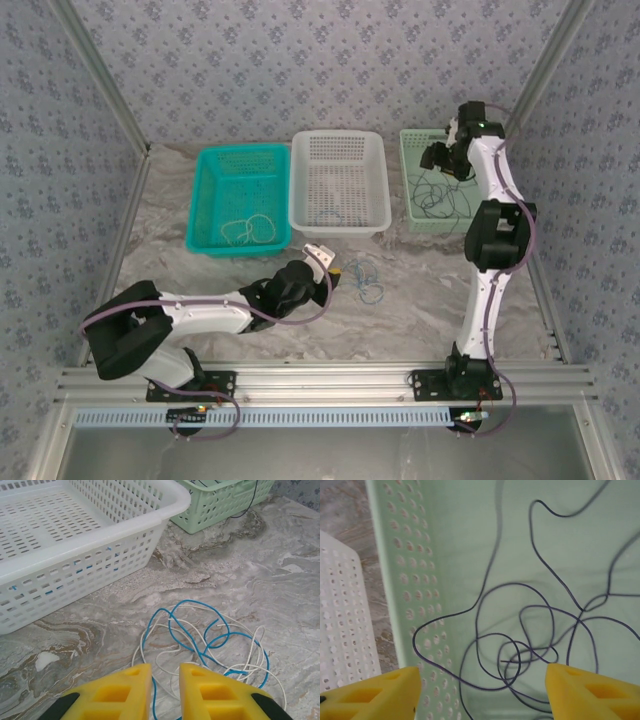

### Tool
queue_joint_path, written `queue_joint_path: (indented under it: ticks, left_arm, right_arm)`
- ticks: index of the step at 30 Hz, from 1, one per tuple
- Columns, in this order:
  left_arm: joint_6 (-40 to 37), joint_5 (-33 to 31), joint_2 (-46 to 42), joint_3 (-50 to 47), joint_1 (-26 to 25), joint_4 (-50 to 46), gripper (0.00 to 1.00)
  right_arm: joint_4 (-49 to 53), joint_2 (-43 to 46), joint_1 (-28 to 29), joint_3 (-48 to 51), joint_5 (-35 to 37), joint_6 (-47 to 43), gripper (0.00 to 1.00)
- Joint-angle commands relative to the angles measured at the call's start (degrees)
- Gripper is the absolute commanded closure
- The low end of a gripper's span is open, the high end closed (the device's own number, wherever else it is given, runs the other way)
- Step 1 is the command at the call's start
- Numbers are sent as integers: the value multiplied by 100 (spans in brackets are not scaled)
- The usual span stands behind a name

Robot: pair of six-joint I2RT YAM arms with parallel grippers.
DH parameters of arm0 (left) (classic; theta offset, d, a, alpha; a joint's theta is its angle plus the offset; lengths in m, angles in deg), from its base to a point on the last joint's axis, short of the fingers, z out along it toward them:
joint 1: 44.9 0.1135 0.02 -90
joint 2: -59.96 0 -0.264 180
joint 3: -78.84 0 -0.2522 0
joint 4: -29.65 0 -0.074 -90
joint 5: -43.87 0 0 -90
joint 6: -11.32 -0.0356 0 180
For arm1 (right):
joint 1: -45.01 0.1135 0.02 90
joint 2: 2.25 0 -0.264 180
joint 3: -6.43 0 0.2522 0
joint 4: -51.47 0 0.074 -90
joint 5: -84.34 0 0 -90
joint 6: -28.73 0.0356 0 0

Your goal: Untangle the cables

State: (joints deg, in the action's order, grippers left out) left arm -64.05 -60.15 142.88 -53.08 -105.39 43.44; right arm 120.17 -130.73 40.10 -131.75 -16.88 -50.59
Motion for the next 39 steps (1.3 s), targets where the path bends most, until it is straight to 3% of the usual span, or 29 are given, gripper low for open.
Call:
queue_joint_path:
  ticks: [1, 8, 13, 21, 27, 39]
  left_arm:
    - [102, -123, -150, -20, 28, -74, 79]
    - [187, -109, -86, -4, 29, -56, 78]
    - [221, -98, -80, -23, 29, -44, 78]
    - [254, 39, -21, -71, 37, 40, 78]
    - [286, 83, 17, -128, 39, 141, 78]
    - [347, 110, -19, -120, 37, 84, 78]
  right_arm:
    - [206, 276, -120, -109, -79, 80, 27]
    - [225, 936, -153, 591, 424, -162, 23]
    - [748, 1134, -279, 886, 383, -191, 29]
    - [-324, 2971, -103, 3761, 720, -70, 40]
    - [-1065, 3820, 49, 5216, 847, -64, 43]
    - [-2711, 3359, 362, 6333, 1426, 265, 48]
